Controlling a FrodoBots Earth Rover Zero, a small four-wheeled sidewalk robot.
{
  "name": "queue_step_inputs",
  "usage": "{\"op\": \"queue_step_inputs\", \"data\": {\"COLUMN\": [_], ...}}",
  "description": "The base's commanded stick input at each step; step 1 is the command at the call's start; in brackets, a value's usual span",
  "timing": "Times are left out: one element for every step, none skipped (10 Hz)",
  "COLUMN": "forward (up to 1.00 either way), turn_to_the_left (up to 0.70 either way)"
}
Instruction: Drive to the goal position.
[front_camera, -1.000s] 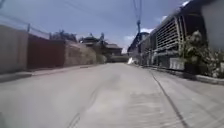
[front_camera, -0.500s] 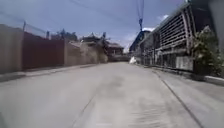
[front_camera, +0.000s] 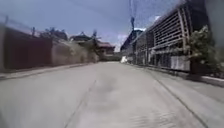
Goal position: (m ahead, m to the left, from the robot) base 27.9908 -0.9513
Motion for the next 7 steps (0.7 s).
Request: {"op": "queue_step_inputs", "data": {"forward": [0.85, 0.85, 0.85, 0.85, 0.85, 0.85, 0.85], "turn_to_the_left": [0.00, 0.00, 0.00, 0.00, 0.00, 0.00, 0.00]}}
